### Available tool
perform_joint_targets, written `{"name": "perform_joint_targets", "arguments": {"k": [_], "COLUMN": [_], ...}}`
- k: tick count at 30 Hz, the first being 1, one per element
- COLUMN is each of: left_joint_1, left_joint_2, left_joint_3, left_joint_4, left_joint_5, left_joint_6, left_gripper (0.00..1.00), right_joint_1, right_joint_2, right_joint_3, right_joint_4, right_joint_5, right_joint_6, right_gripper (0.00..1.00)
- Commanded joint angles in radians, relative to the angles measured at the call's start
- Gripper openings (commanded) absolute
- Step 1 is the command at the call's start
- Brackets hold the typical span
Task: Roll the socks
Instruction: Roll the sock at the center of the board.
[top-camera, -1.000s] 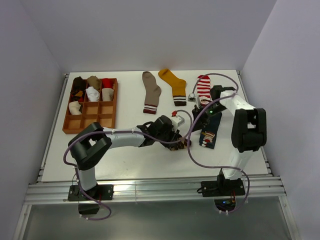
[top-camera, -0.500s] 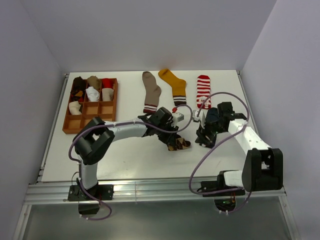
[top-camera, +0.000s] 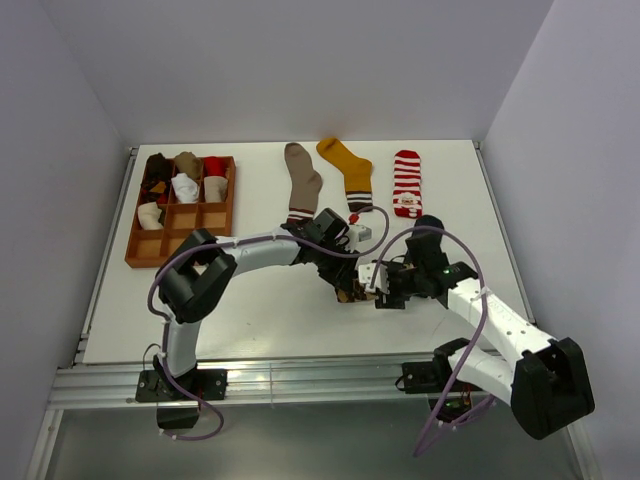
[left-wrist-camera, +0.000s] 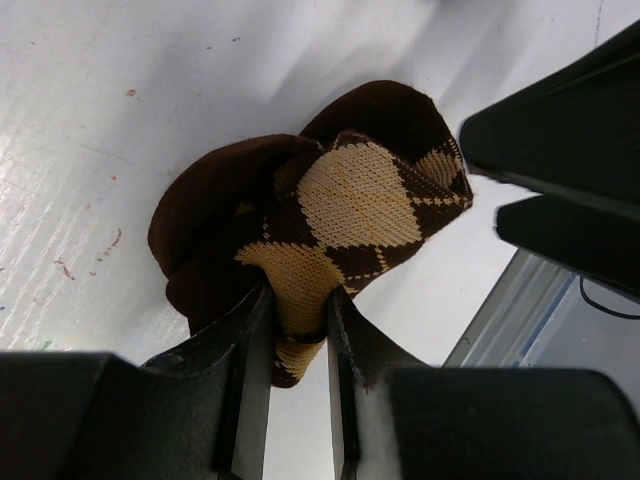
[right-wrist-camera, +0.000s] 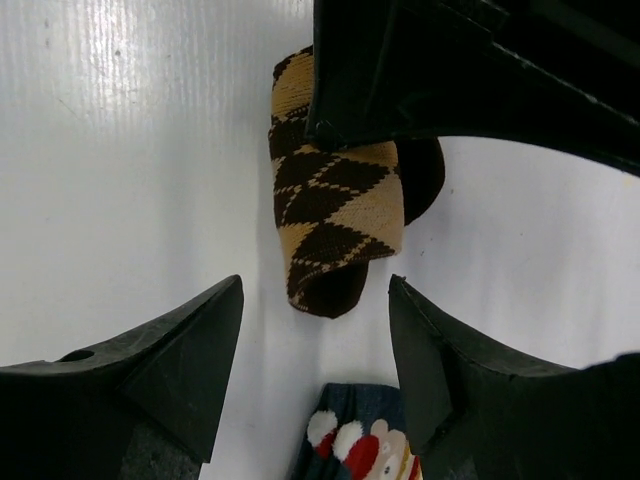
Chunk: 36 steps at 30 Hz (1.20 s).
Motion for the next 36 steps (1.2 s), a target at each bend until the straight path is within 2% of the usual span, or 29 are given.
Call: {"name": "perform_joint_targets", "arguments": {"k": [1, 13, 27, 36], "left_joint_1": [-0.011, 0.000, 0.020, 0.041], "left_joint_2": [0.076, 0.107, 0.108, 0.116], "left_joint_3": [-0.023, 0.006, 0.016, 0.028], "left_joint_4": [-0.142, -0.168, -0.194, -0.224], "left_joint_5": [0.000, 0.060, 0.129, 0.207], "left_joint_6": [0.041, 0.074, 0.113, 0.139], "left_gripper": [0.00, 0.00, 0.00, 0.00], "right_joint_1": [0.054, 0.202, 0.275, 0.293], "right_joint_2": [-0.019, -0.003, 0.106, 0.168], "right_joint_3": [-0.025, -0.087, -0.093, -0.087], "right_joint_4": [0.105, 0.226, 0.274, 0.282], "right_joint_5": [0.069, 0.200, 0.269, 0.290], "right_joint_6": [-0.007, -0.016, -0.014, -0.011], "right_gripper": [0.67, 0.68, 0.65, 0.60]}}
